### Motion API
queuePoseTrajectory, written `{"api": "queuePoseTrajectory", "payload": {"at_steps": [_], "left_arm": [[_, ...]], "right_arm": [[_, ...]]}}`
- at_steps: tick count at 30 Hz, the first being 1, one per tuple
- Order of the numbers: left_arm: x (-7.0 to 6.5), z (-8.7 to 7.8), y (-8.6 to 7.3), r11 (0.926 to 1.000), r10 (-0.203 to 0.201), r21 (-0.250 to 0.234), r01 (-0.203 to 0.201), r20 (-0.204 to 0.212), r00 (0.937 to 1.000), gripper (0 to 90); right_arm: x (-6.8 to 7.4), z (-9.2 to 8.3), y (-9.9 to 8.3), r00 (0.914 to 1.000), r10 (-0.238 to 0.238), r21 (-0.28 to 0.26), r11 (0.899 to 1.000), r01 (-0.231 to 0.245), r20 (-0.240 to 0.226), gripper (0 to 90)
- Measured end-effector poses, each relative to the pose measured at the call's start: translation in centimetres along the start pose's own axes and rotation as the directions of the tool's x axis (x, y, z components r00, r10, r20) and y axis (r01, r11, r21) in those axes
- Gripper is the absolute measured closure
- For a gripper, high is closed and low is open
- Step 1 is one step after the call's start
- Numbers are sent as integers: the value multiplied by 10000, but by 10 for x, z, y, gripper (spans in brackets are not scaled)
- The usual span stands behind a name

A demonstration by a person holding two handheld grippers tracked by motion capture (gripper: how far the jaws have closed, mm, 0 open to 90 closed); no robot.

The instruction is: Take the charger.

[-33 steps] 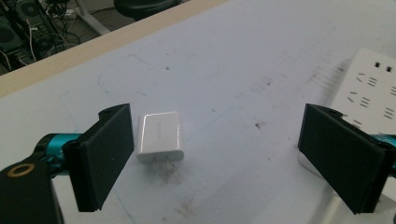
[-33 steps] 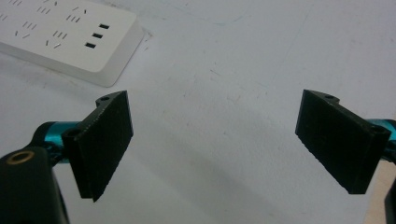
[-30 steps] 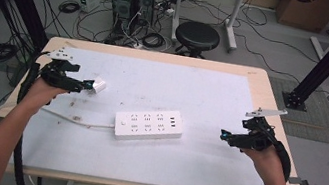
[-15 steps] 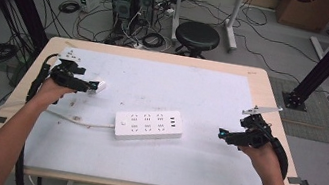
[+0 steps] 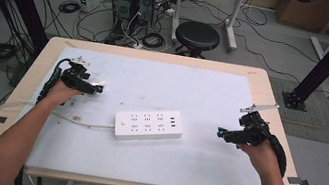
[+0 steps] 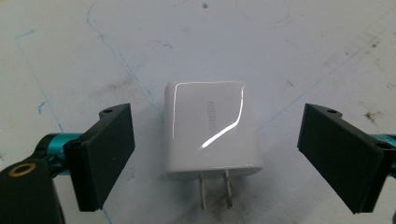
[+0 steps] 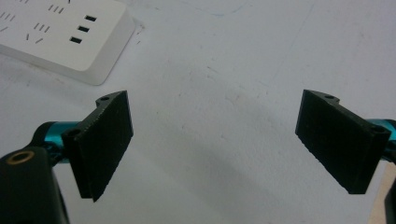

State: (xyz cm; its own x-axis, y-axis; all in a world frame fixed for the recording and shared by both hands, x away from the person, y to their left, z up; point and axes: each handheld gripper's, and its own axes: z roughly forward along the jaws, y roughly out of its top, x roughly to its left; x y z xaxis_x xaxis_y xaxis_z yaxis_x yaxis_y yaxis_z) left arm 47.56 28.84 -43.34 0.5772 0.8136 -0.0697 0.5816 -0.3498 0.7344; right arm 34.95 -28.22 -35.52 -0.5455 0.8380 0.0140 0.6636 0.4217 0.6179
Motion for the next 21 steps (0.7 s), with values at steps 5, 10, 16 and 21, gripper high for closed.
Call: {"api": "queuePoseTrajectory", "payload": {"at_steps": [5, 10, 16, 21], "left_arm": [[2, 5, -2, 9999, -55, 153, 58, -197, 9998, 132], [4, 9, -5, 9993, -111, 352, 121, -275, 9996, 159], [4, 10, -6, 9991, -10, 434, 26, -352, 9994, 209], [5, 10, -6, 9992, -48, 385, 64, -430, 9991, 238]], "right_arm": [[0, 0, 1, 10000, 26, 20, 10000, -25, -11, 112], [-1, 1, 1, 10000, -13, 87, 10000, 13, 17, 112], [-1, 2, 2, 10000, 15, 116, 9999, -15, -4, 112], [-1, 3, 1, 10000, -46, 124, 9999, 46, -19, 113]]}}
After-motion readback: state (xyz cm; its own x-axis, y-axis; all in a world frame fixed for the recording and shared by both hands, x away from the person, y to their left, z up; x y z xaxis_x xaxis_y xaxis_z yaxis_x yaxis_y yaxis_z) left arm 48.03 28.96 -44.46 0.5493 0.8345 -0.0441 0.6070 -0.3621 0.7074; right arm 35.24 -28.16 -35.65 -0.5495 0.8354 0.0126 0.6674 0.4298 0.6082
